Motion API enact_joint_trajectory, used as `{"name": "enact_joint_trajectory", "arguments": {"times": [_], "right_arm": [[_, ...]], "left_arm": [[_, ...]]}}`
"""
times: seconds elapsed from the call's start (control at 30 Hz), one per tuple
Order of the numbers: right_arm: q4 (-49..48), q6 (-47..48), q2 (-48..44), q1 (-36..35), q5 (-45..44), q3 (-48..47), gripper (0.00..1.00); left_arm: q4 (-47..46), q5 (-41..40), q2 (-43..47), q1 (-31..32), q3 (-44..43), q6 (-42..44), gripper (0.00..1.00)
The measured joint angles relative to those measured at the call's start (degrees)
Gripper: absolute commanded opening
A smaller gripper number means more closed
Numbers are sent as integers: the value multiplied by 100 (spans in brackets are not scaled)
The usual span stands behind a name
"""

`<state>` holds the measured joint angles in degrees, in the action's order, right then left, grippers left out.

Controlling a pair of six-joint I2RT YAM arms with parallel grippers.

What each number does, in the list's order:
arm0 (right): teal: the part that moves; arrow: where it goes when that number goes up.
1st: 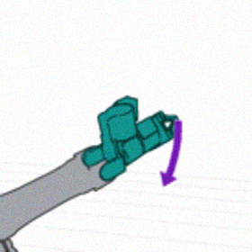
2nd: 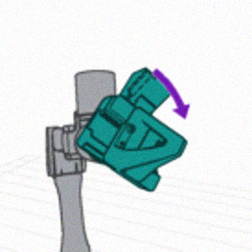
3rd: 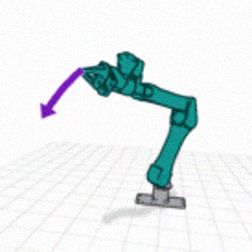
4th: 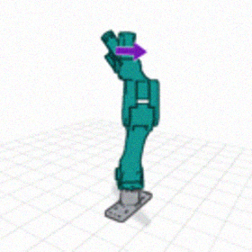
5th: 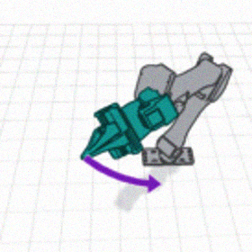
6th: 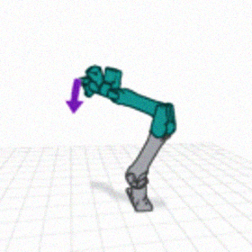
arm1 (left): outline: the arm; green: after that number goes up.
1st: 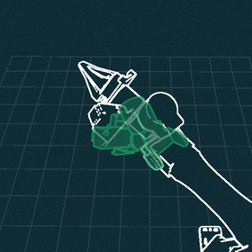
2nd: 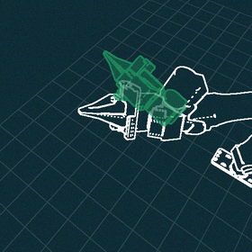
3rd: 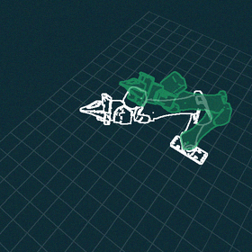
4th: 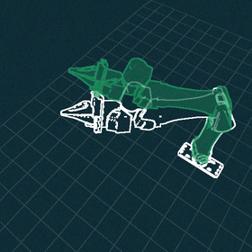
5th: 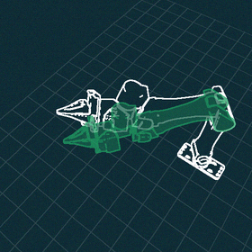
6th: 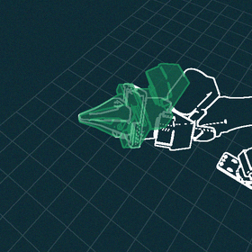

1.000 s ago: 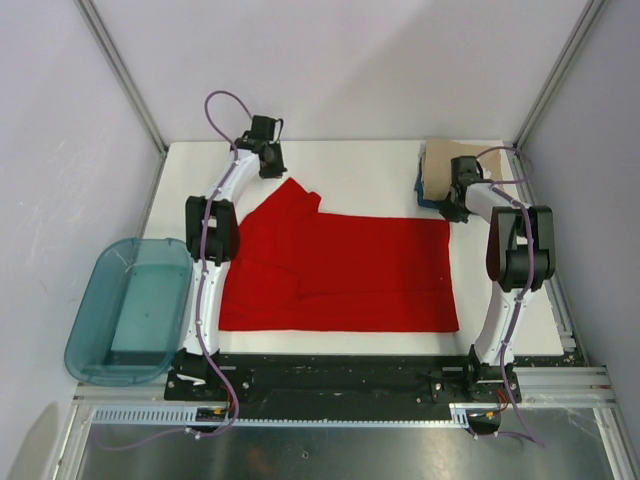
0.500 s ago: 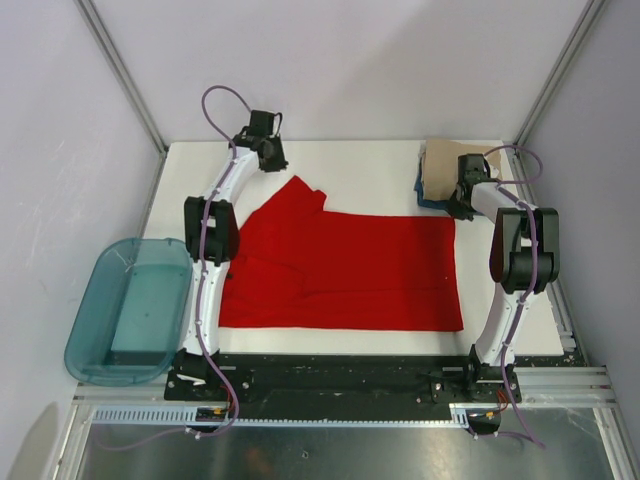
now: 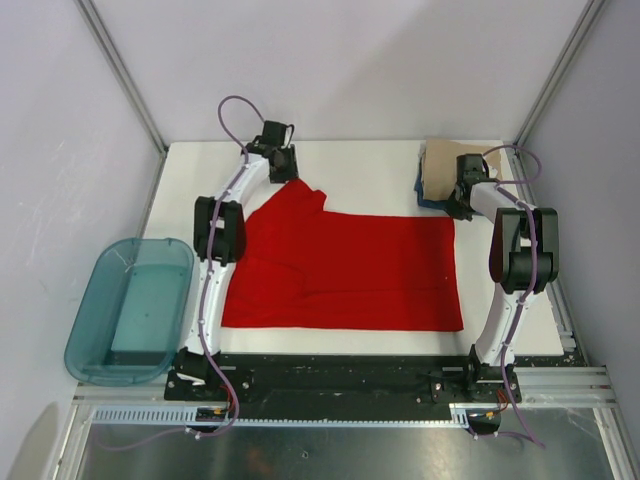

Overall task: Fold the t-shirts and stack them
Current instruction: Grap the side of the flattened tshirt furthest away from the robot with both arms

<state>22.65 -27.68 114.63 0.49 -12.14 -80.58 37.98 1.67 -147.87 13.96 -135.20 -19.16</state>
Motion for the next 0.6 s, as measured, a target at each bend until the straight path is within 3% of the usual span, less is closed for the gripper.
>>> {"name": "enact_joint_trajectory", "arguments": {"times": [0.33,0.43,0.6], "right_arm": [[0,-35,0,-4,20,0,0],[2,-37,0,-4,42,0,0],[4,-37,0,-7,57,0,0]], "left_arm": [[-39,-627,0,186,227,127,42],[-52,-719,0,205,236,129,36],[-61,-863,0,208,256,144,16]]}}
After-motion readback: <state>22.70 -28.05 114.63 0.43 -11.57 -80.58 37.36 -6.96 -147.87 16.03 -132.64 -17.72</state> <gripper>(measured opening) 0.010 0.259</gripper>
